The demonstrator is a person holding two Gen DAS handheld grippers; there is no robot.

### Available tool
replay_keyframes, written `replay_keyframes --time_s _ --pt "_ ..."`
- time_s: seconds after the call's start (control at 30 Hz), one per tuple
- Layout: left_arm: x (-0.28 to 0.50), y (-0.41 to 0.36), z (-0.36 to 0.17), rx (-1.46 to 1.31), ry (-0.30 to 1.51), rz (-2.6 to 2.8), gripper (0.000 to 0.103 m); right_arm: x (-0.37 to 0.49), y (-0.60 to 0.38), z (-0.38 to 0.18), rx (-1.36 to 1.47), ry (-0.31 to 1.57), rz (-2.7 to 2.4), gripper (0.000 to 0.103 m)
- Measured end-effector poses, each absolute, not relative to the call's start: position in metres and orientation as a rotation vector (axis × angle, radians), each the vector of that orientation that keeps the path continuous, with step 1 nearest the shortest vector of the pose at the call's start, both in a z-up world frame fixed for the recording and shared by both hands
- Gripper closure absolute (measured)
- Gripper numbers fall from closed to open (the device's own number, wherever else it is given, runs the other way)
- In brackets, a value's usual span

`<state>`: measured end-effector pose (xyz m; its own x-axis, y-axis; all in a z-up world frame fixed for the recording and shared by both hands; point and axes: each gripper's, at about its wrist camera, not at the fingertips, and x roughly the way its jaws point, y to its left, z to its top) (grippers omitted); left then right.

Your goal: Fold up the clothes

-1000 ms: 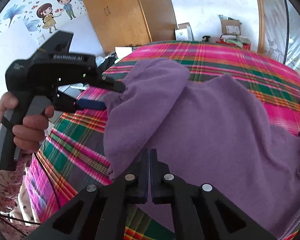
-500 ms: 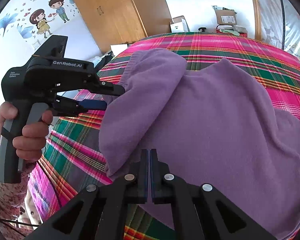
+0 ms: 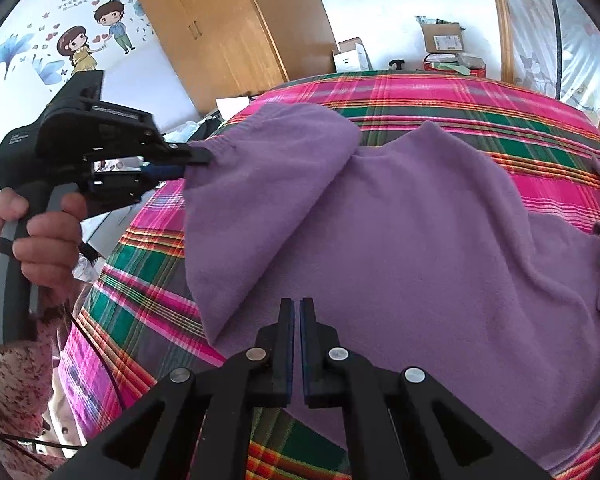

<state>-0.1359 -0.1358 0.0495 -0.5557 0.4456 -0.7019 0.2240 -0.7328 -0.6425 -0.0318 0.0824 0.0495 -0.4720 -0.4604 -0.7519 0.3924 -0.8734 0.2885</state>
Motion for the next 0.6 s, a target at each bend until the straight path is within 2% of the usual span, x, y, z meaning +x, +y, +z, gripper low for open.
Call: replay_keyframes --time_s 0.1,0.2,0.27,0.37,0.47,0.6 --pt "-0.129 -0.139 0.065 -1.336 -1.09 2.441 0.093 -0.025 0.086 0.05 1.207 -0.092 -2.335 0.098" --pt "-0.123 -0.142 0.081 -1.267 -1.098 2.455 0.093 -0.018 0.087 0.052 1.187 -0.074 -2.32 0.087" --pt "-0.118 -0.143 0.092 -1.222 -1.103 2.464 0.093 -0.013 0.085 0.052 1.176 -0.042 -2.314 0.077" --pt "-0.113 -0.146 0.11 -1.143 -1.108 2.502 0.093 -0.004 0.082 0.053 1.151 0.022 -2.309 0.076" --pt "-0.11 -0.15 0.12 -1.111 -1.103 2.522 0.093 0.004 0.078 0.053 1.129 0.102 -2.302 0.062" --pt "-0.111 -0.15 0.125 -1.11 -1.117 2.511 0.093 0.009 0.073 0.049 1.115 0.24 -2.353 0.062"
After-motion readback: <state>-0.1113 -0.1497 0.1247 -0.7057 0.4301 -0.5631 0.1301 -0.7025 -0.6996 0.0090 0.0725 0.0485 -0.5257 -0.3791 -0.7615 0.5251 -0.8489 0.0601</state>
